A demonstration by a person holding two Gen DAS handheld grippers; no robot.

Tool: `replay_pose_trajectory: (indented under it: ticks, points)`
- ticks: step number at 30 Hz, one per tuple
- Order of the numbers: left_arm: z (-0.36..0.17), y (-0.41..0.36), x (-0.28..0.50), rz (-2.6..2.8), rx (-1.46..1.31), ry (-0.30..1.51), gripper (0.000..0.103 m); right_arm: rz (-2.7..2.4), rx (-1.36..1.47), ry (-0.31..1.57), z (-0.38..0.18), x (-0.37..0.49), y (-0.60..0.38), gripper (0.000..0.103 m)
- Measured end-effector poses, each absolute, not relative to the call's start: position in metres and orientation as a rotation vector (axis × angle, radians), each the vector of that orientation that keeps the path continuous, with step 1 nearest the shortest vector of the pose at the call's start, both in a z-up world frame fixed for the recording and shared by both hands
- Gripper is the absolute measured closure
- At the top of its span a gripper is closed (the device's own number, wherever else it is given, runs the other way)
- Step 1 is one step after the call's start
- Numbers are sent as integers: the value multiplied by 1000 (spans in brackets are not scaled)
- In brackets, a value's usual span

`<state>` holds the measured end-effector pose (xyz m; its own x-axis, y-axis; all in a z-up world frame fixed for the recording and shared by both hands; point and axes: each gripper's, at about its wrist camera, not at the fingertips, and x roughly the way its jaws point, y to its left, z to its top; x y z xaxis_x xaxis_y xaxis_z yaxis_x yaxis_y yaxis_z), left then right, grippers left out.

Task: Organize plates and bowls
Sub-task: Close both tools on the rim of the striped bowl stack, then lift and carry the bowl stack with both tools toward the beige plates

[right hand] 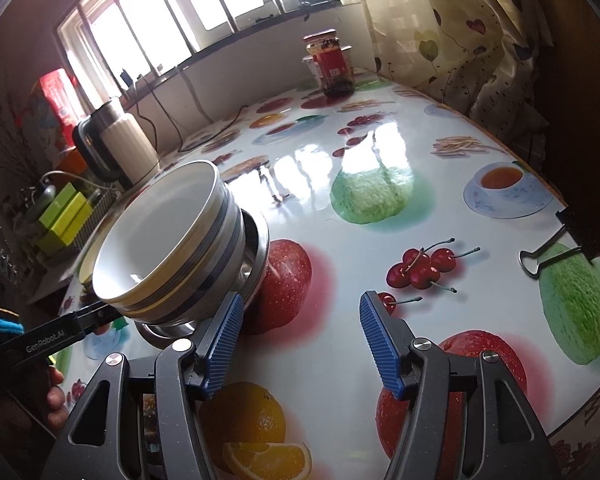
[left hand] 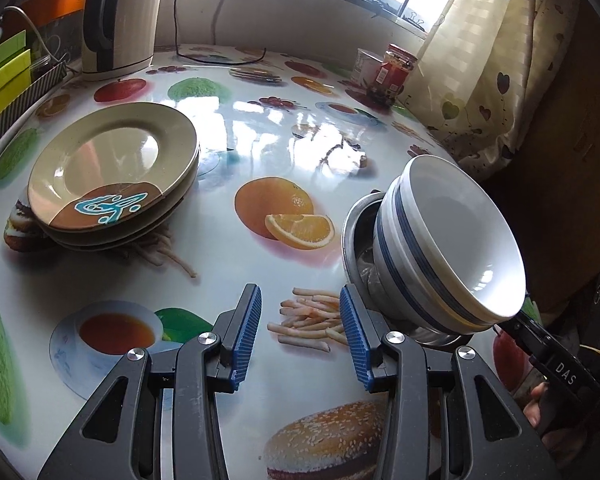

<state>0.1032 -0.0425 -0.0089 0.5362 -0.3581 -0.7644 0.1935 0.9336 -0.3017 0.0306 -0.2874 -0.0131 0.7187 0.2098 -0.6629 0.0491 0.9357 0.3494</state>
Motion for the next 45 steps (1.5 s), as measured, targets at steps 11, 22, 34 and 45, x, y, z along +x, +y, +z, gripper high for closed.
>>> replay_pose_trajectory:
  ticks: [11,22,34,45]
  points:
    - [-8,-35,121,-346,-255,956,61,158,464,782,-19,47,-299,42]
    - [-9,-17,125,-442,-433,980,61,279,601,784,-25,54,-309,66]
    - [-28,-25,132,-517,-523,1066,61,370,729,790,-35,57,-318,78]
    - [-28,-26,132,-541,-569,1039,84,430,831,798,-44,58,-323,82]
